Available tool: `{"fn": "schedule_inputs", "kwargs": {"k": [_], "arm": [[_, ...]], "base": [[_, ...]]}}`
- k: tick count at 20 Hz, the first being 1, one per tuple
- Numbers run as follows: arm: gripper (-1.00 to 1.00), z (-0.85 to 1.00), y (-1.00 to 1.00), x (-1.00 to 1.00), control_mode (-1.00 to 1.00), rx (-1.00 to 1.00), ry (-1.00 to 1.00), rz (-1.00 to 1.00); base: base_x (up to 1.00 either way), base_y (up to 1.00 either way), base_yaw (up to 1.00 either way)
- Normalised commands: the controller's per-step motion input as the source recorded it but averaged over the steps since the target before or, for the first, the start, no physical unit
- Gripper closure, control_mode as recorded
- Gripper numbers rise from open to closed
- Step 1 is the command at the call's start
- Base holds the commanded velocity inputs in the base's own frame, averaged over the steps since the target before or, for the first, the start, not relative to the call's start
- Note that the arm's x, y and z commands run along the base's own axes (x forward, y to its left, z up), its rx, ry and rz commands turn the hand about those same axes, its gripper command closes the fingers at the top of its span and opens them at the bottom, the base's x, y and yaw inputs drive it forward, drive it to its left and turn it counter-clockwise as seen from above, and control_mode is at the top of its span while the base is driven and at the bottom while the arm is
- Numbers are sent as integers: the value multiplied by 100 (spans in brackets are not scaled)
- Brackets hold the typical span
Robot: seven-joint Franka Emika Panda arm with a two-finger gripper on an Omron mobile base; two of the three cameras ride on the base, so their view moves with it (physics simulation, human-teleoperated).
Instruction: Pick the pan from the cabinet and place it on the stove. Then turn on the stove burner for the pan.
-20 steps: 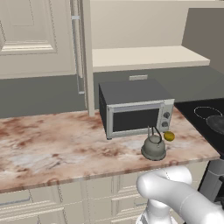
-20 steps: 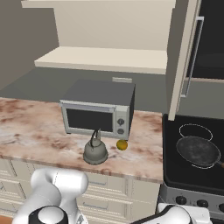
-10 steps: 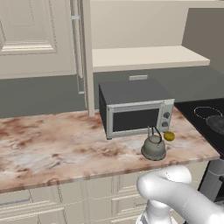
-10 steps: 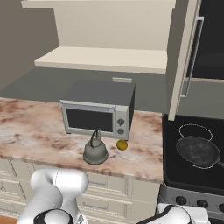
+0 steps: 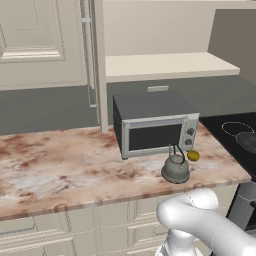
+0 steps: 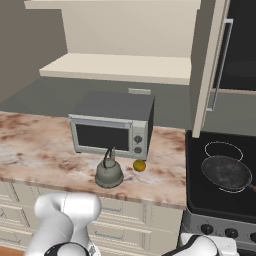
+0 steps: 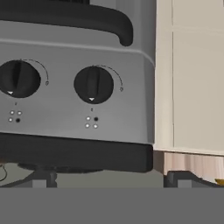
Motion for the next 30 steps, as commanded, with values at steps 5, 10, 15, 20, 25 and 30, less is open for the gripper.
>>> {"fn": "schedule_inputs", "kwargs": {"k": [5, 10, 15, 20, 25, 30], "arm": [[-100, -17, -2, 13, -100, 0, 0, 0], [-100, -14, -3, 15, -100, 0, 0, 0], [-100, -18, -10, 13, -100, 0, 0, 0], [-100, -19, -10, 10, -100, 0, 0, 0], [-100, -17, -10, 11, -100, 0, 0, 0], [-100, -16, -8, 13, -100, 0, 0, 0]], "base": [[0, 0, 0], [0, 0, 0], [0, 0, 0], [0, 0, 0], [0, 0, 0], [0, 0, 0]]}}
